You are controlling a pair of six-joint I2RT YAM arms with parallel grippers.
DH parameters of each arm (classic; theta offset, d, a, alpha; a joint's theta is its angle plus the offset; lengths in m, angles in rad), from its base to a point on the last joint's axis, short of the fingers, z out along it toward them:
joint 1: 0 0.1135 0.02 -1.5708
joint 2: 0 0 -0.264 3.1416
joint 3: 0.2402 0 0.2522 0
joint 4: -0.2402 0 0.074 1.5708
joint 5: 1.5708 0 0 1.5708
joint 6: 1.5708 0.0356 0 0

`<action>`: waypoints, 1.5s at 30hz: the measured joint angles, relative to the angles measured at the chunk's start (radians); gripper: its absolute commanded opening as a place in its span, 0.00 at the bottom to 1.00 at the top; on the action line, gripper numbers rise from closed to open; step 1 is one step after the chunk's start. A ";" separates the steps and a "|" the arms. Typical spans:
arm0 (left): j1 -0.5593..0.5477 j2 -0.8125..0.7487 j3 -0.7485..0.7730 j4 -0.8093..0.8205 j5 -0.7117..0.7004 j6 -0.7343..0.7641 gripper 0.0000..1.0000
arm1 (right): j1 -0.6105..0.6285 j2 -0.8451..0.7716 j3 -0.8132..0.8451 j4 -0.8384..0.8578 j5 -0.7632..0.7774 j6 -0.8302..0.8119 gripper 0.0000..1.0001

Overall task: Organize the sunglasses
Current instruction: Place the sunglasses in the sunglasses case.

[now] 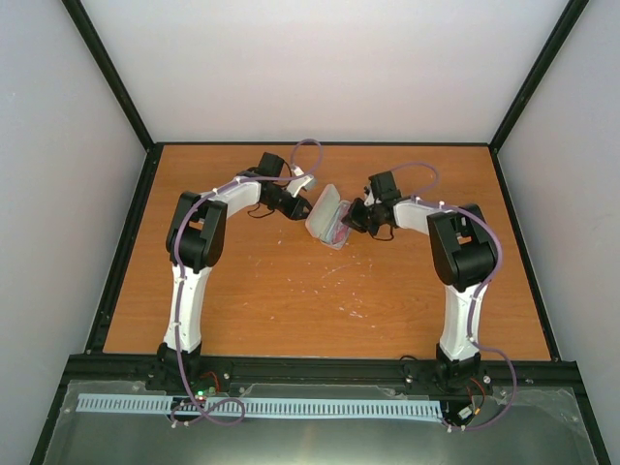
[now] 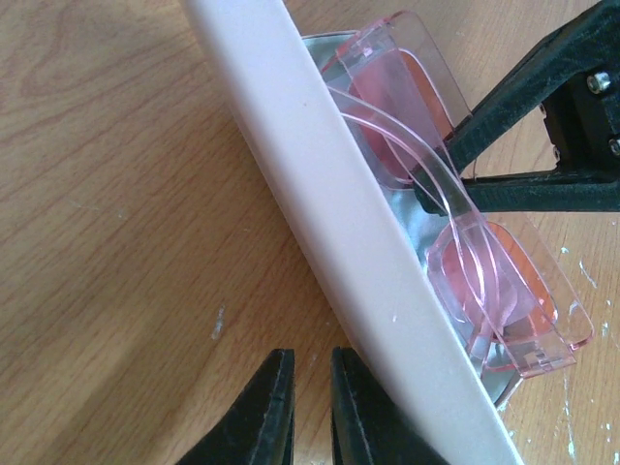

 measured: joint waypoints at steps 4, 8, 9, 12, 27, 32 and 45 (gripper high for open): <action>0.000 0.000 0.000 0.000 0.000 0.000 0.15 | -0.010 -0.019 -0.060 0.085 -0.021 0.035 0.03; 0.000 0.000 0.000 0.001 0.000 0.000 0.15 | -0.019 -0.022 -0.091 0.168 -0.045 0.064 0.03; 0.000 0.000 0.000 0.001 0.000 0.000 0.14 | -0.020 -0.022 -0.098 0.194 -0.053 0.073 0.03; 0.000 0.000 0.000 0.001 0.000 0.000 0.14 | -0.021 -0.021 -0.106 0.245 -0.079 0.087 0.04; 0.000 0.000 0.000 0.005 0.000 -0.001 0.15 | -0.021 0.005 0.021 0.000 -0.056 -0.067 0.27; 0.000 0.000 0.000 0.006 0.000 -0.001 0.14 | -0.021 0.005 0.035 -0.066 -0.040 -0.106 0.30; 0.000 0.000 0.000 0.007 0.000 -0.001 0.14 | -0.031 -0.006 0.072 -0.183 0.015 -0.172 0.35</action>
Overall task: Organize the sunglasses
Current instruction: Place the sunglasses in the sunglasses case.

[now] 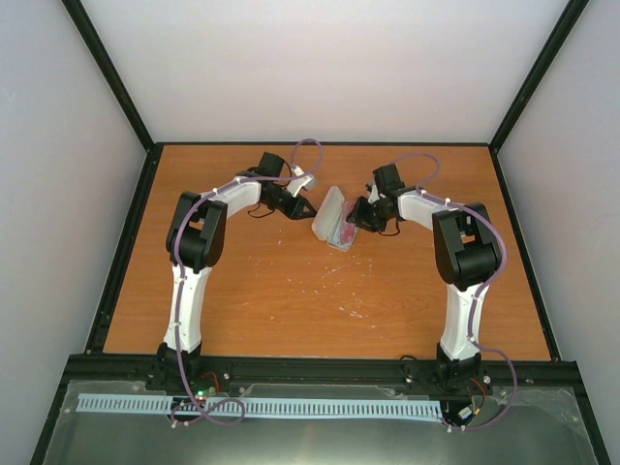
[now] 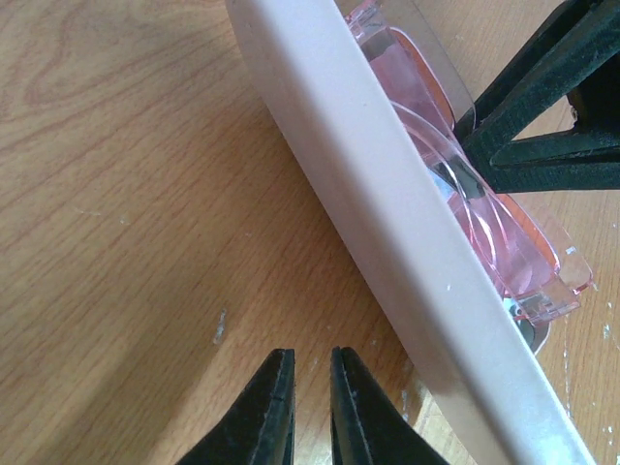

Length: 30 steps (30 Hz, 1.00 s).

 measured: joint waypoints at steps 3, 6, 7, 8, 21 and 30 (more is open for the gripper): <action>0.000 0.000 0.000 0.000 0.000 0.000 0.14 | -0.002 0.000 0.000 -0.003 0.000 -0.002 0.36; 0.000 0.000 0.000 0.000 0.000 0.000 0.14 | -0.002 -0.010 -0.006 -0.011 0.007 -0.002 0.36; 0.000 0.000 0.000 0.000 0.000 0.000 0.14 | -0.002 -0.016 -0.009 -0.015 0.011 -0.002 0.36; 0.000 0.000 0.000 0.000 0.000 0.000 0.14 | -0.002 -0.024 -0.013 -0.021 0.016 -0.002 0.34; -0.005 0.000 0.000 0.006 0.000 -0.001 0.14 | -0.011 -0.073 -0.039 -0.040 0.043 -0.001 0.10; -0.018 0.000 0.000 0.007 0.000 -0.004 0.14 | -0.009 -0.061 -0.054 -0.026 0.012 0.007 0.09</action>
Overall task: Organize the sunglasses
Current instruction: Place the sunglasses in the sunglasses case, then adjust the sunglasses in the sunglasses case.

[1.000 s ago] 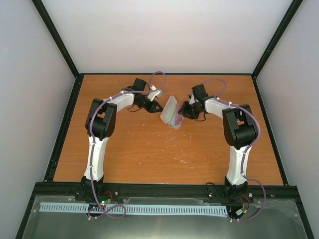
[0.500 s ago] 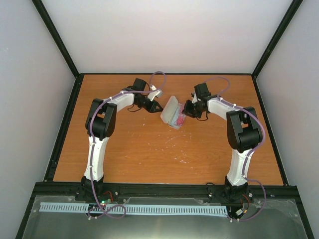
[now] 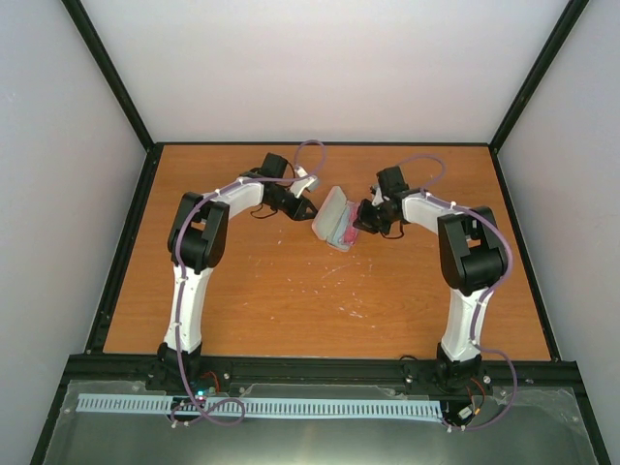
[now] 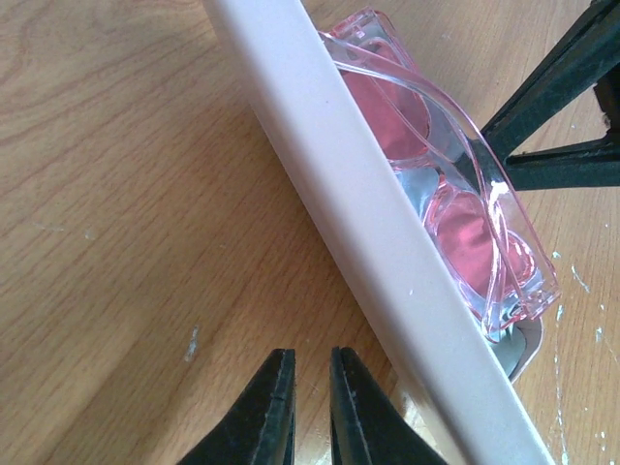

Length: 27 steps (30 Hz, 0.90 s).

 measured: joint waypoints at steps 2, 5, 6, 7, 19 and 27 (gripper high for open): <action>0.000 0.000 0.000 0.000 0.000 -0.002 0.14 | 0.003 0.011 0.000 0.010 -0.008 0.003 0.09; 0.000 0.000 0.000 0.000 0.000 -0.003 0.14 | 0.012 0.032 0.006 0.028 -0.026 0.011 0.08; 0.000 0.000 0.000 0.000 0.000 -0.003 0.14 | 0.016 0.039 0.011 0.031 -0.029 0.013 0.08; 0.000 0.000 0.000 0.000 0.000 -0.003 0.14 | 0.020 0.046 0.016 0.035 -0.032 0.016 0.08; 0.000 0.000 0.000 0.000 0.000 -0.003 0.14 | 0.027 0.062 0.028 0.015 -0.034 0.015 0.13; 0.000 0.000 0.001 0.000 0.000 -0.003 0.14 | 0.016 -0.059 0.016 -0.098 0.041 -0.031 0.04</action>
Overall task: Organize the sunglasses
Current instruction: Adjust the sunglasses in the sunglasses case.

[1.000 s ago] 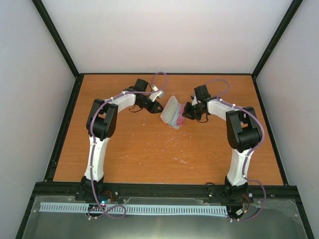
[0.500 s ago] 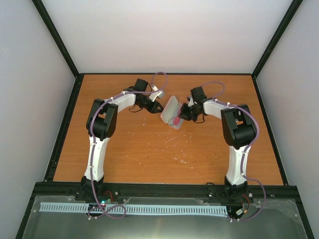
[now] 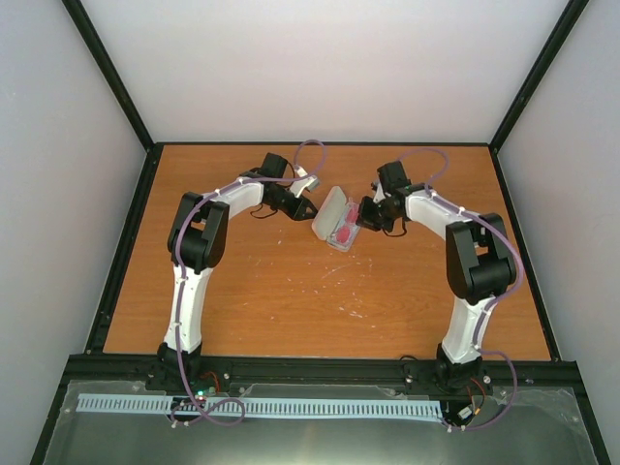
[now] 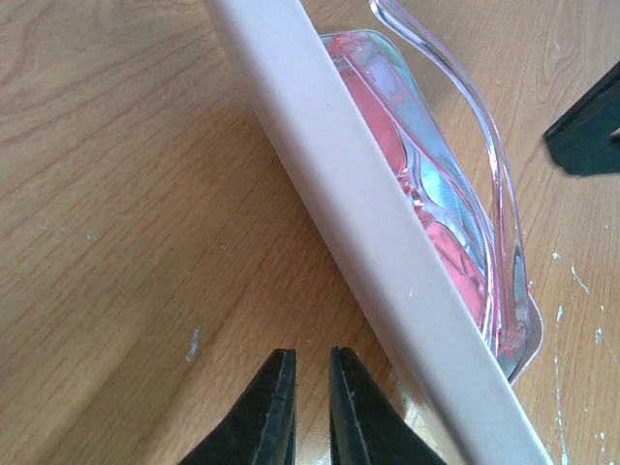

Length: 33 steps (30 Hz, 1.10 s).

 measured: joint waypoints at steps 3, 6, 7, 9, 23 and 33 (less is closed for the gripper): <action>0.000 0.000 0.000 0.000 0.000 0.000 0.14 | -0.003 -0.043 0.000 0.005 0.002 -0.005 0.03; 0.000 0.000 0.000 0.000 0.000 0.000 0.14 | -0.004 -0.045 0.005 0.036 -0.013 0.002 0.03; 0.000 0.000 0.000 0.000 0.000 0.000 0.14 | -0.004 -0.037 0.010 0.042 -0.017 0.005 0.03; 0.000 0.000 0.000 0.000 0.000 0.000 0.14 | -0.004 -0.007 0.035 0.054 -0.031 0.008 0.03; 0.000 0.000 0.000 0.000 -0.001 0.000 0.13 | -0.004 0.193 0.153 0.085 -0.076 0.008 0.03; 0.000 0.000 0.004 0.000 -0.001 0.000 0.13 | -0.006 0.206 0.151 0.114 -0.102 0.008 0.12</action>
